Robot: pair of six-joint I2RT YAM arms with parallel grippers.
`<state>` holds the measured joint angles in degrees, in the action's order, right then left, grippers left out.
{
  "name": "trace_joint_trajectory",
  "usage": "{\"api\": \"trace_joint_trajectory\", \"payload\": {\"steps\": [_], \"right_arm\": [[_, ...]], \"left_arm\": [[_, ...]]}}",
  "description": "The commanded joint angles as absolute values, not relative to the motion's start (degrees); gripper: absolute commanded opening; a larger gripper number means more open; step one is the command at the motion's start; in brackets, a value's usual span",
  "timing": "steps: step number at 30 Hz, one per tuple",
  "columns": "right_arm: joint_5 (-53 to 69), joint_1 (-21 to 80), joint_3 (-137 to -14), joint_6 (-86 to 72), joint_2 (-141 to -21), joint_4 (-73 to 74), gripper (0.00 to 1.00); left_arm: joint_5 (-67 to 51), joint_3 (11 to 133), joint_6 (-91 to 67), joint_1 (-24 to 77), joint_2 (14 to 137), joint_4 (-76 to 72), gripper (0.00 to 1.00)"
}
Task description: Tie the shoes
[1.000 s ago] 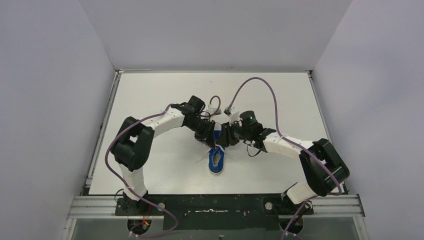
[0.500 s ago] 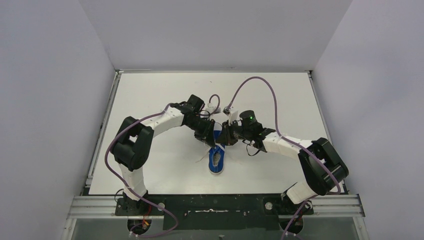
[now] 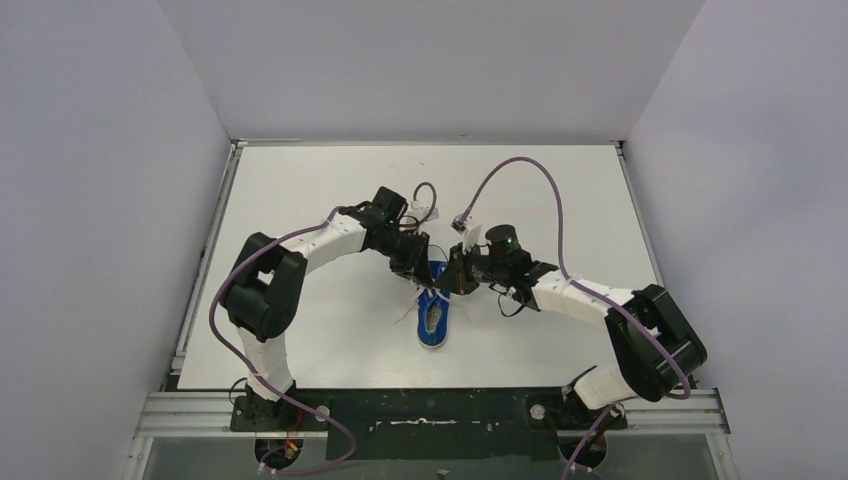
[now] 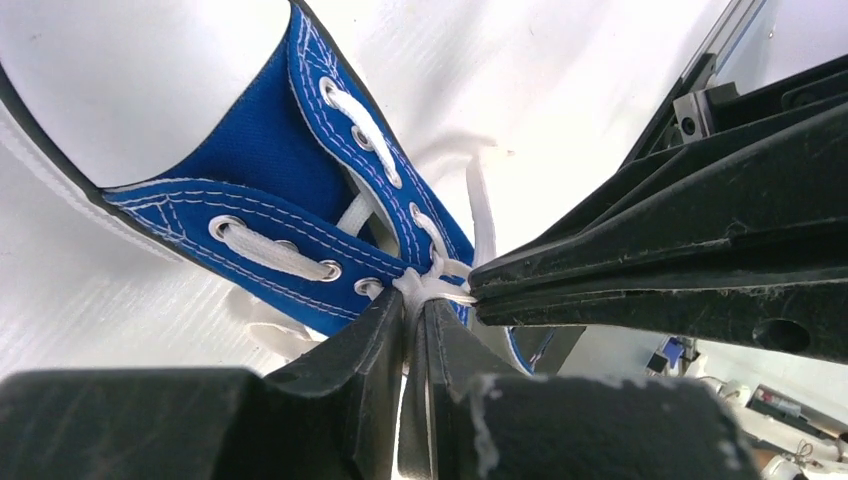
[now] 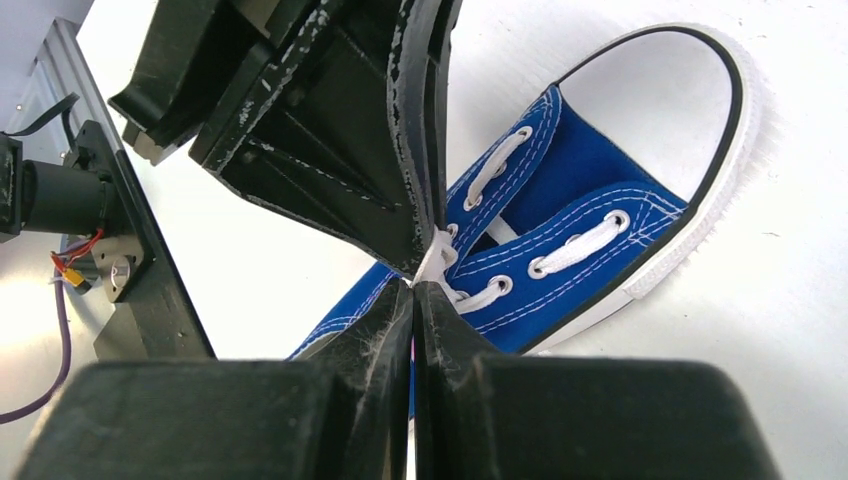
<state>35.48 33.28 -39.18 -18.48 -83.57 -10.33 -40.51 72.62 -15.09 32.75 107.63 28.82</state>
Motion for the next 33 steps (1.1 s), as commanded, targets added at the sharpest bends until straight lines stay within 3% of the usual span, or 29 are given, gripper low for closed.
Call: {"api": "trace_joint_trajectory", "payload": {"steps": [1,13,18,23,25,28,33], "right_arm": [[38.93,32.81,-38.37,-20.62,-82.12,-17.28,0.00],[37.68,34.32,-39.75,-27.47,-84.72,-23.81,0.00],[36.05,35.50,-42.36,-28.97,-85.75,-19.35,0.00],[33.73,34.04,-43.21,-29.70,-79.80,-7.54,0.39],[32.66,32.63,-41.34,-32.17,-75.80,-6.45,0.47],[31.14,31.06,-40.00,-33.80,-71.88,-2.91,0.49],[32.37,25.79,-37.78,-29.93,-71.16,-3.87,0.42]], "left_arm": [[-39.69,72.81,-18.07,31.91,106.35,22.55,0.12],[-46.95,65.49,-27.85,31.64,107.67,5.32,0.13],[-49.58,61.69,-31.30,31.64,107.97,-2.10,0.13],[-49.72,60.79,-31.47,31.55,108.69,-3.73,0.13],[-49.55,60.74,-31.19,31.55,108.80,-3.55,0.13],[-49.69,60.66,-30.50,31.51,109.04,-2.86,0.12],[-50.18,60.80,-29.28,31.38,109.20,-1.24,0.12]]}}
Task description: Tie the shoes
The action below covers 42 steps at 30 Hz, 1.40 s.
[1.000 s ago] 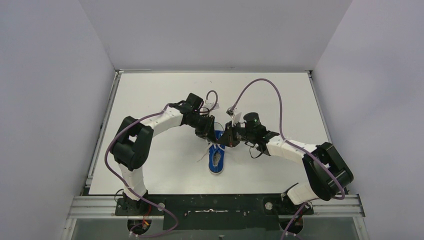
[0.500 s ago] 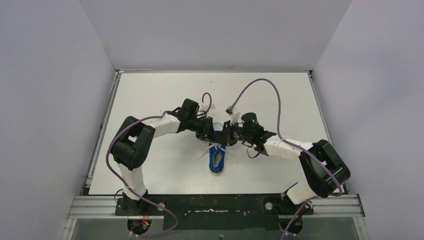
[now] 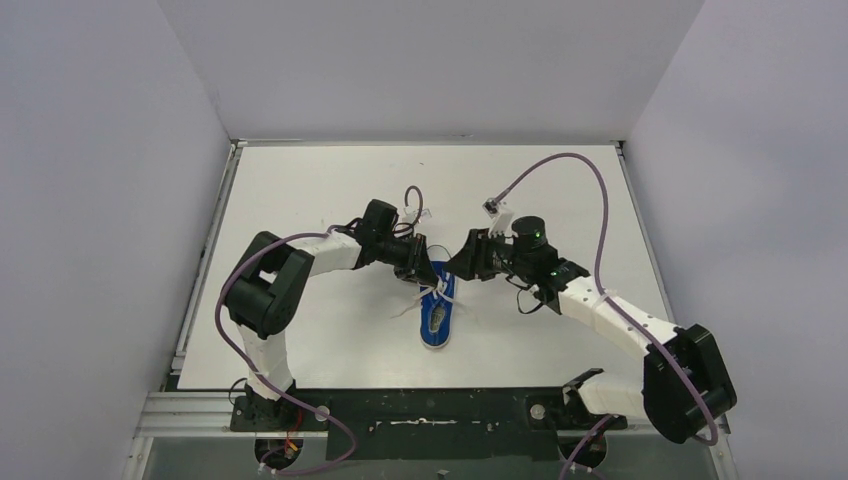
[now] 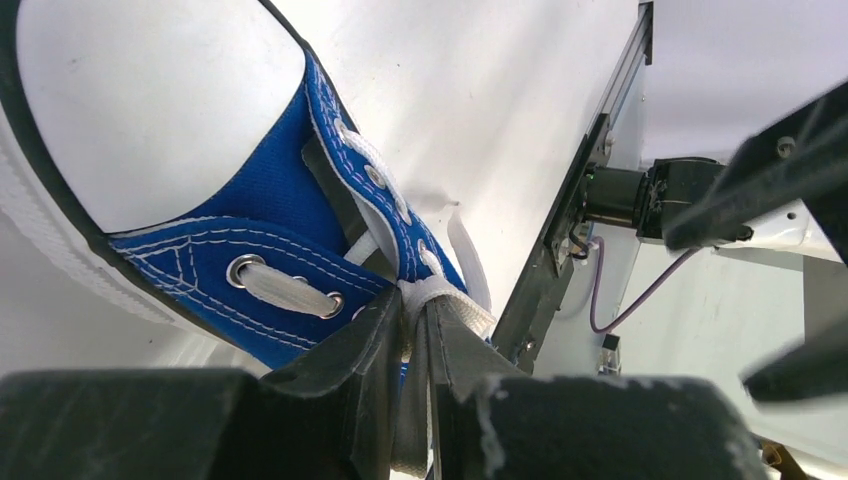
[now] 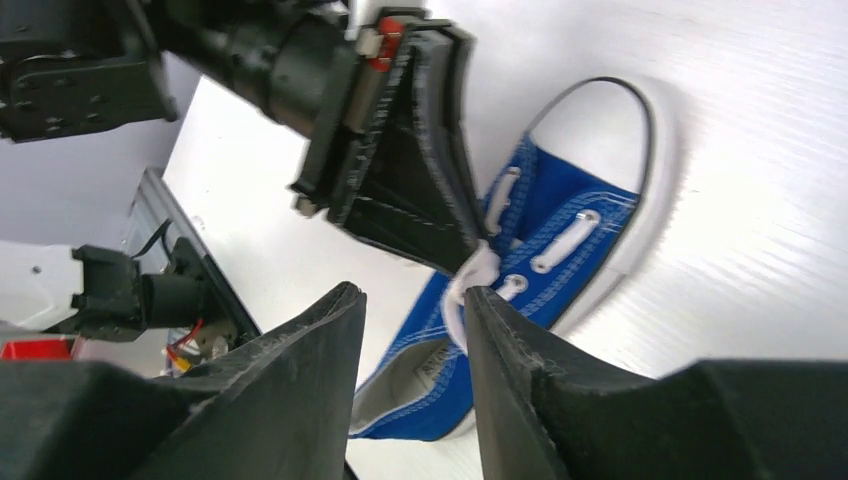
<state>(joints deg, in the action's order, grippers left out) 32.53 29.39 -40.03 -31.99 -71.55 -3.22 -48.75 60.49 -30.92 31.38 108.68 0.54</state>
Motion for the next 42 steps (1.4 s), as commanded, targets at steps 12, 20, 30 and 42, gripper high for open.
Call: {"api": "trace_joint_trajectory", "payload": {"steps": [12,20,30,42], "right_arm": [[50.08,22.50,-41.32,-9.10,-84.60,-9.92,0.31],[50.46,24.35,-41.19,-9.99,-87.44,-14.26,0.29],[51.41,25.13,-43.48,-9.67,-91.18,-15.40,0.23],[52.70,27.32,-42.48,-11.33,-91.86,-19.72,0.29]], "left_arm": [[-51.23,61.60,-28.71,31.14,109.41,-0.13,0.12],[-51.84,62.20,-28.59,31.03,109.75,-0.10,0.12],[-52.47,62.55,-28.73,31.03,109.93,-0.09,0.11],[-53.46,63.17,-29.04,31.03,110.12,-0.26,0.11]]}}
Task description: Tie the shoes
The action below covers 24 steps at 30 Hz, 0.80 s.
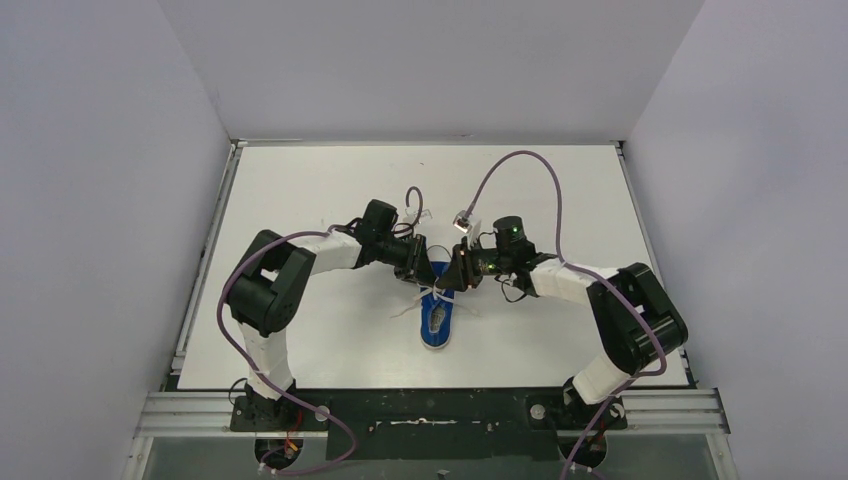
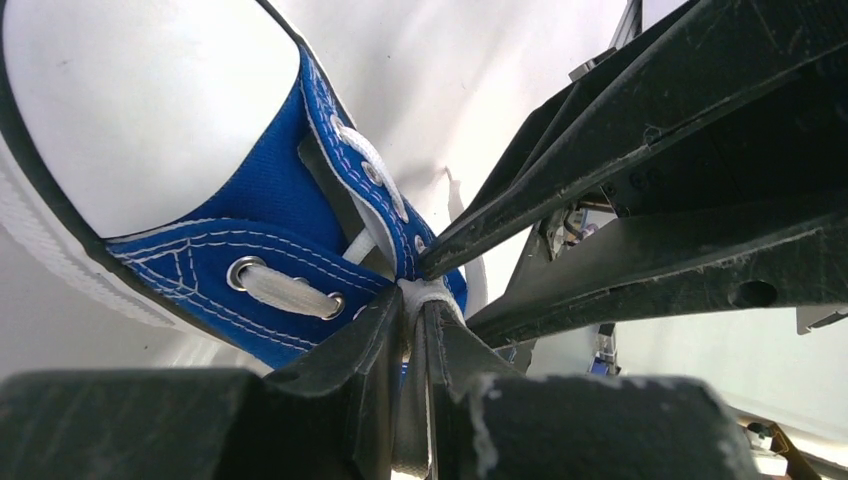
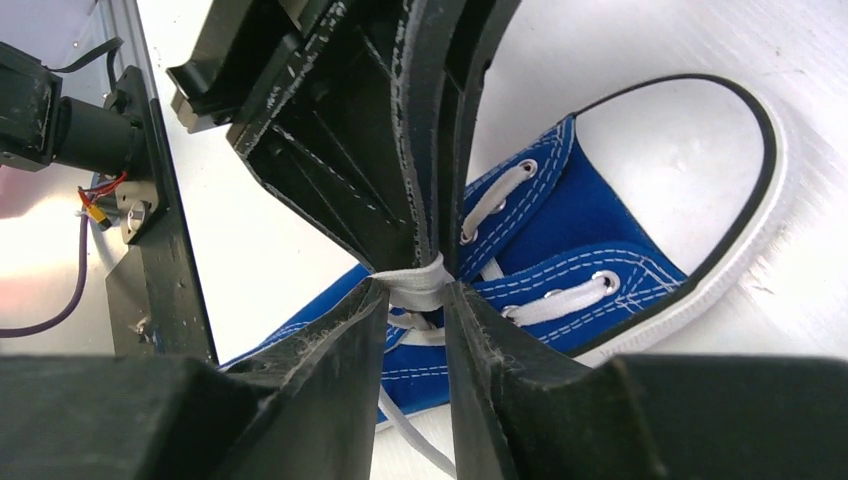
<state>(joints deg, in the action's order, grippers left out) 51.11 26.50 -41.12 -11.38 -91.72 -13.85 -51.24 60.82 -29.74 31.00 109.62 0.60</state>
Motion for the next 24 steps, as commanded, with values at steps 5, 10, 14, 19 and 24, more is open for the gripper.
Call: {"api": "trace_joint_trajectory", "payload": {"steps": [5,10,14,19,24], "right_arm": [[52.29,27.82,-42.89,-11.41,-93.38,-19.47,0.31],[51.44,27.81,-42.72,-11.59,-94.01,-19.71,0.29],[51.19,27.74,-43.39,-11.87,-93.80,-19.01,0.04],[49.38,27.15,-43.57,-11.20,-90.55,-14.58,0.00],[49.05,27.05,-42.70,-10.70,-89.20,-12.72,0.00]], "left_arm": [[-53.74,63.18,-28.98,31.03,109.90,-0.35,0.10],[-54.22,62.79,-29.05,31.03,109.70,-0.81,0.10],[-54.32,62.43,-28.96,31.03,109.37,-0.82,0.11],[-53.77,61.63,-26.89,29.84,107.62,2.63,0.31],[-53.74,60.22,-26.08,28.30,105.38,3.57,0.41]]}}
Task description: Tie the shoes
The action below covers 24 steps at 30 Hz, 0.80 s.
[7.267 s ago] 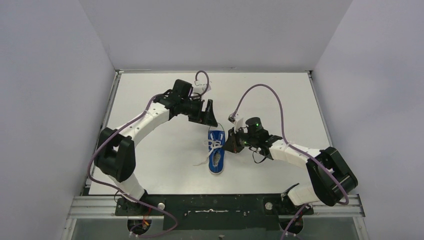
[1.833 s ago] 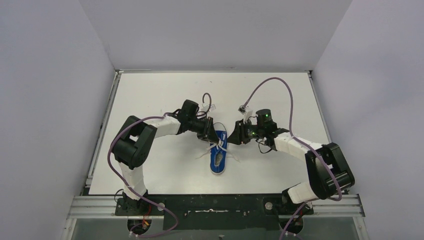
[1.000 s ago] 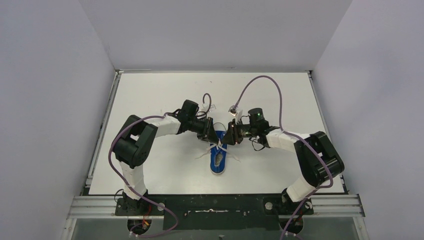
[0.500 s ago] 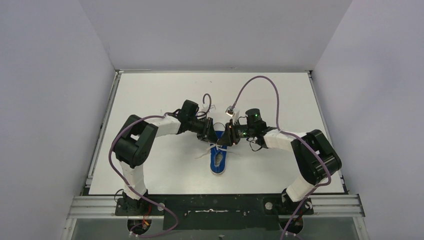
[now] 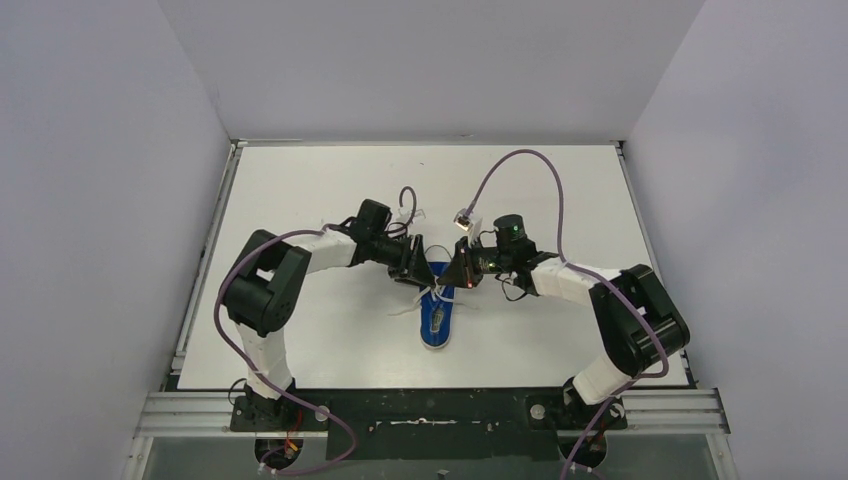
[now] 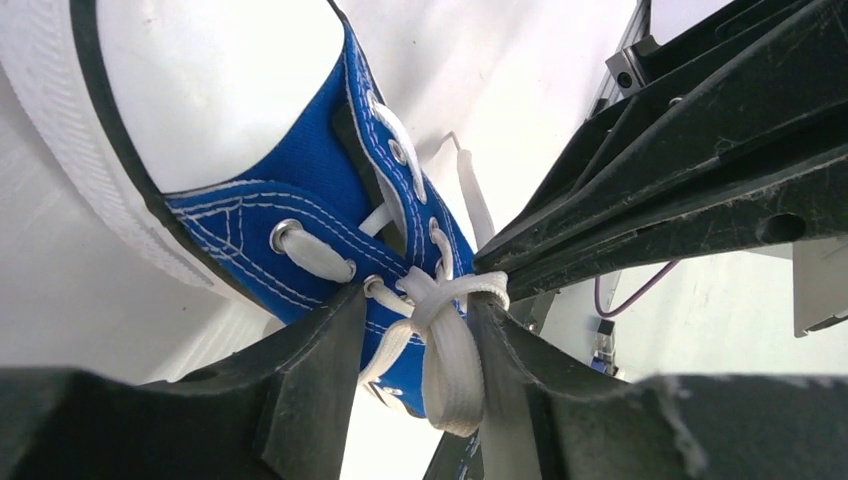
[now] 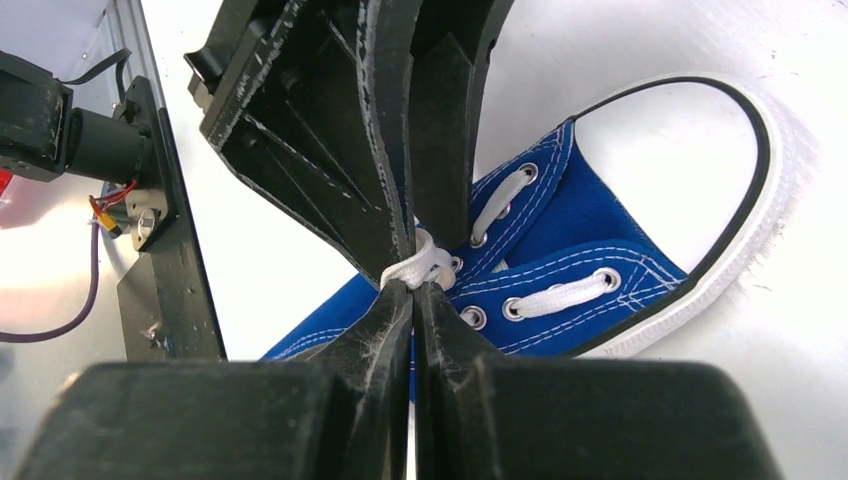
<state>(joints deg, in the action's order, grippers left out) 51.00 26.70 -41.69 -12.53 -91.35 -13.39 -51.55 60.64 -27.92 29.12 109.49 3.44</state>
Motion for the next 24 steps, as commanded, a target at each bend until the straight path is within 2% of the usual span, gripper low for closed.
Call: {"api": "trace_joint_trajectory", "payload": {"steps": [1,9,18,24], "right_arm": [[48.93,27.06,-42.45,-10.72,-88.99,-12.62,0.00],[48.76,27.02,-41.92,-10.73,-88.95,-12.16,0.00],[46.53,26.82,-43.42,-10.52,-87.46,-6.99,0.00],[40.05,26.86,-43.18,-10.94,-82.50,1.48,0.00]], "left_arm": [[-53.67,60.10,-25.80,28.10,105.05,3.97,0.42],[-53.09,59.33,-26.51,26.98,103.54,3.30,0.40],[-52.56,58.85,-25.76,26.87,101.94,5.39,0.08],[-51.27,57.42,-25.60,26.89,100.05,6.83,0.01]]}}
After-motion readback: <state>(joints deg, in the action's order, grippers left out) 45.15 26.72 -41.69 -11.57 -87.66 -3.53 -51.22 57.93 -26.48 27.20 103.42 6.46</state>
